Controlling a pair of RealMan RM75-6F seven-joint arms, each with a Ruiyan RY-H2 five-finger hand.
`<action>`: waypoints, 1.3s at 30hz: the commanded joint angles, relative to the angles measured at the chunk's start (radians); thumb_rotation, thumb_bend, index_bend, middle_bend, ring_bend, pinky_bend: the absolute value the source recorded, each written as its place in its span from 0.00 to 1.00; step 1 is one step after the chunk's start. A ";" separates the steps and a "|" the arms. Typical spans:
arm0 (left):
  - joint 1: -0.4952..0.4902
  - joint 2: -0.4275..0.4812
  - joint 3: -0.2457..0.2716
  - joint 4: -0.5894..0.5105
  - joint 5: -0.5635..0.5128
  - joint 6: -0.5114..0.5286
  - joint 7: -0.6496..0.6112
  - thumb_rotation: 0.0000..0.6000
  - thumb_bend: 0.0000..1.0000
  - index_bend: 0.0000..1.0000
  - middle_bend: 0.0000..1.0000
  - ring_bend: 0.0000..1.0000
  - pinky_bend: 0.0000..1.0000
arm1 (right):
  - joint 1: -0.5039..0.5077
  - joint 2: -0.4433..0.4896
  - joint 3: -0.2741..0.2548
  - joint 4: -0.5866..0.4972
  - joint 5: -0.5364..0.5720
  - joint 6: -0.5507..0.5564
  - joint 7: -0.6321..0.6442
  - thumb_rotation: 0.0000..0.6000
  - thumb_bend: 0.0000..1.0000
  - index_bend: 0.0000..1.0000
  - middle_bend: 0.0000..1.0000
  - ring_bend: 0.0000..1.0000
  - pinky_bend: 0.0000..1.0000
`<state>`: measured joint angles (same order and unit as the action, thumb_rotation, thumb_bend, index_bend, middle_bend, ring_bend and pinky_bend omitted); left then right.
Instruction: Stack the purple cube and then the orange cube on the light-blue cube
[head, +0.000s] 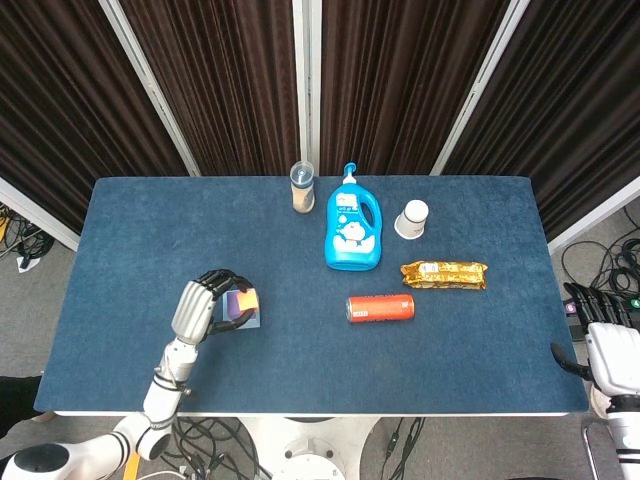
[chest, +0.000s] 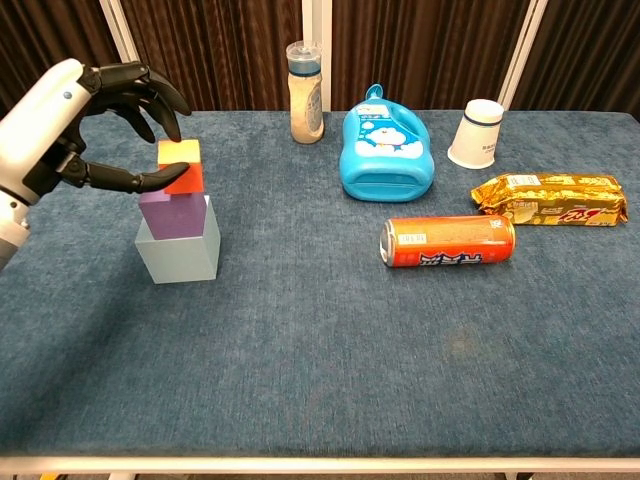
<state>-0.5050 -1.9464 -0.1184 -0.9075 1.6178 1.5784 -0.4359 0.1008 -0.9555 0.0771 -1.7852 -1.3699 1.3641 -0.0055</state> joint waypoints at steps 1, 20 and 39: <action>-0.003 -0.001 0.002 0.010 0.001 -0.004 -0.011 1.00 0.29 0.47 0.64 0.43 0.47 | 0.002 -0.001 0.001 -0.001 0.005 -0.004 -0.005 1.00 0.23 0.04 0.07 0.00 0.00; -0.019 0.068 0.003 -0.087 0.007 -0.024 -0.092 1.00 0.29 0.47 0.64 0.43 0.47 | 0.008 -0.013 0.001 -0.001 0.016 -0.012 -0.032 1.00 0.23 0.04 0.07 0.00 0.00; -0.034 0.025 0.003 0.077 0.001 -0.024 -0.200 1.00 0.30 0.47 0.64 0.43 0.47 | 0.019 -0.018 -0.006 -0.002 0.018 -0.036 -0.053 1.00 0.23 0.04 0.07 0.00 0.00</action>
<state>-0.5390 -1.9223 -0.1145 -0.8354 1.6211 1.5547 -0.6317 0.1199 -0.9741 0.0708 -1.7874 -1.3525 1.3284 -0.0582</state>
